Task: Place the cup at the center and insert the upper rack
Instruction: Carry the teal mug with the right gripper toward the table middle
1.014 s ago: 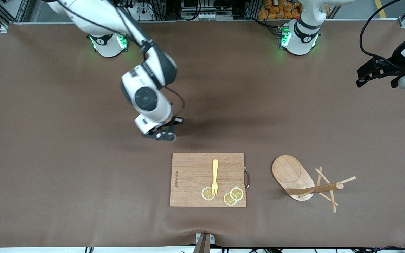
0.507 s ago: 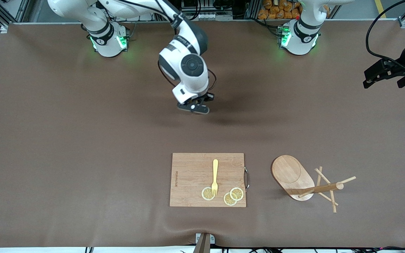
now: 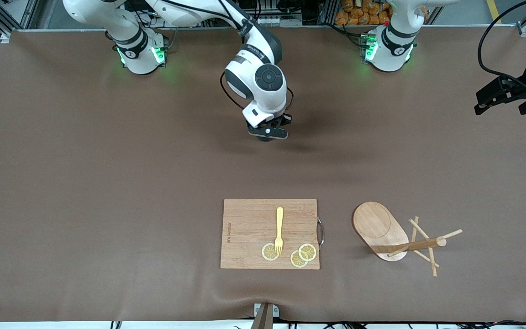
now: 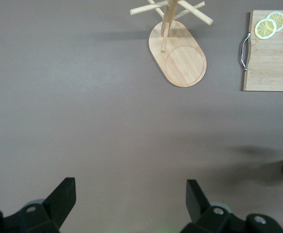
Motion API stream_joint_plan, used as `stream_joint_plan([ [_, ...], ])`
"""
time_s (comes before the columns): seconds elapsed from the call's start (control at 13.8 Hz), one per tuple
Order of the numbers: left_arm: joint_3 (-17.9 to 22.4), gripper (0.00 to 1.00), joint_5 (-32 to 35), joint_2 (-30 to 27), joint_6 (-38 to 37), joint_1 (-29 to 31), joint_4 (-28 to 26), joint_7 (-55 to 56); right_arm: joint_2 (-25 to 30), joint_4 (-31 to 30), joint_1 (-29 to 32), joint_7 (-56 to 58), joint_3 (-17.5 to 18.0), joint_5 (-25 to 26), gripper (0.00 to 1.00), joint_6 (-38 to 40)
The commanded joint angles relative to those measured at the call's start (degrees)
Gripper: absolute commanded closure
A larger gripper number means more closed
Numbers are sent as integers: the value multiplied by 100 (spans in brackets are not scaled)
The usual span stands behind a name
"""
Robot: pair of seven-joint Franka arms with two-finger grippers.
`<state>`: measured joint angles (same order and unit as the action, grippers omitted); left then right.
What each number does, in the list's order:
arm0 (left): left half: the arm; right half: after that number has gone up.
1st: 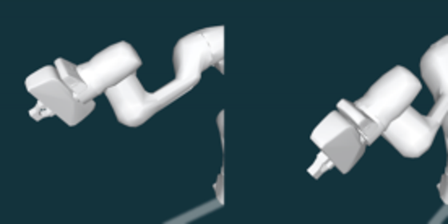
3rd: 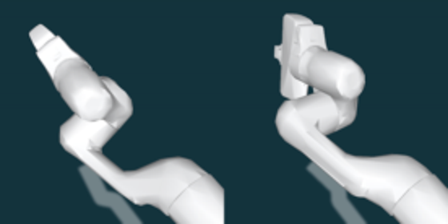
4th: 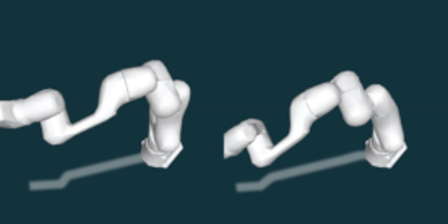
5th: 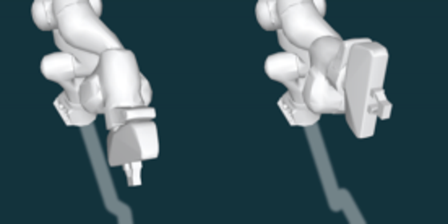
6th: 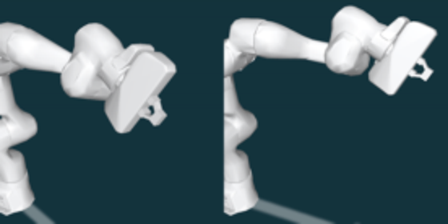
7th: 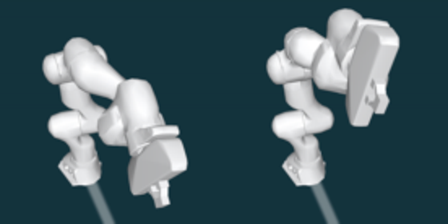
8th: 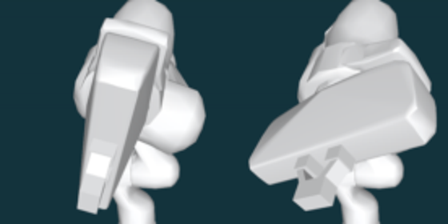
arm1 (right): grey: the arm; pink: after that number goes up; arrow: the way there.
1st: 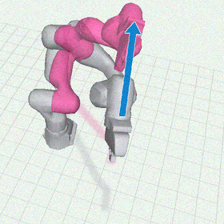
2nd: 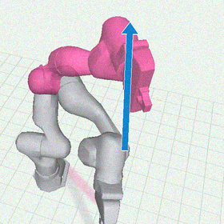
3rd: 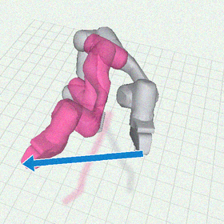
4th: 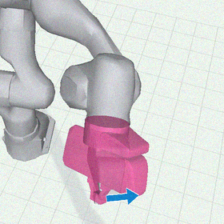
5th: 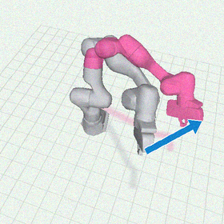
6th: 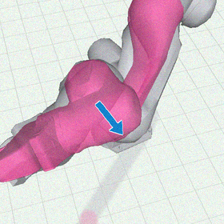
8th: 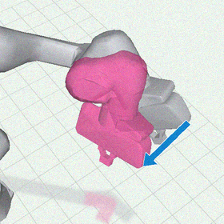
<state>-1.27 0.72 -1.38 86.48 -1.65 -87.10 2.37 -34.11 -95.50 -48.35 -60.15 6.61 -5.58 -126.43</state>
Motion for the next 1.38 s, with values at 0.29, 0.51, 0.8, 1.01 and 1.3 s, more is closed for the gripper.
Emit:
stream_joint_plan([
  [0.29,-22,0,-55,-38,-8,42,9,-421,-140,137,-131,-436,-81,-14,100,31],
  [0.51,-66,0,-55,-11,-8,-19,-27,-316,-140,146,-140,-445,-81,4,100,31],
  [0.8,-75,0,-64,24,-8,7,0,-334,-140,146,-122,-445,-98,4,59,31],
  [1.01,-84,0,-81,-11,-8,-28,9,-334,-123,155,-87,-445,-98,4,49,31],
  [1.3,-372,0,-90,-82,-8,-19,26,148,-26,330,9,-384,-98,-13,10,49],
])
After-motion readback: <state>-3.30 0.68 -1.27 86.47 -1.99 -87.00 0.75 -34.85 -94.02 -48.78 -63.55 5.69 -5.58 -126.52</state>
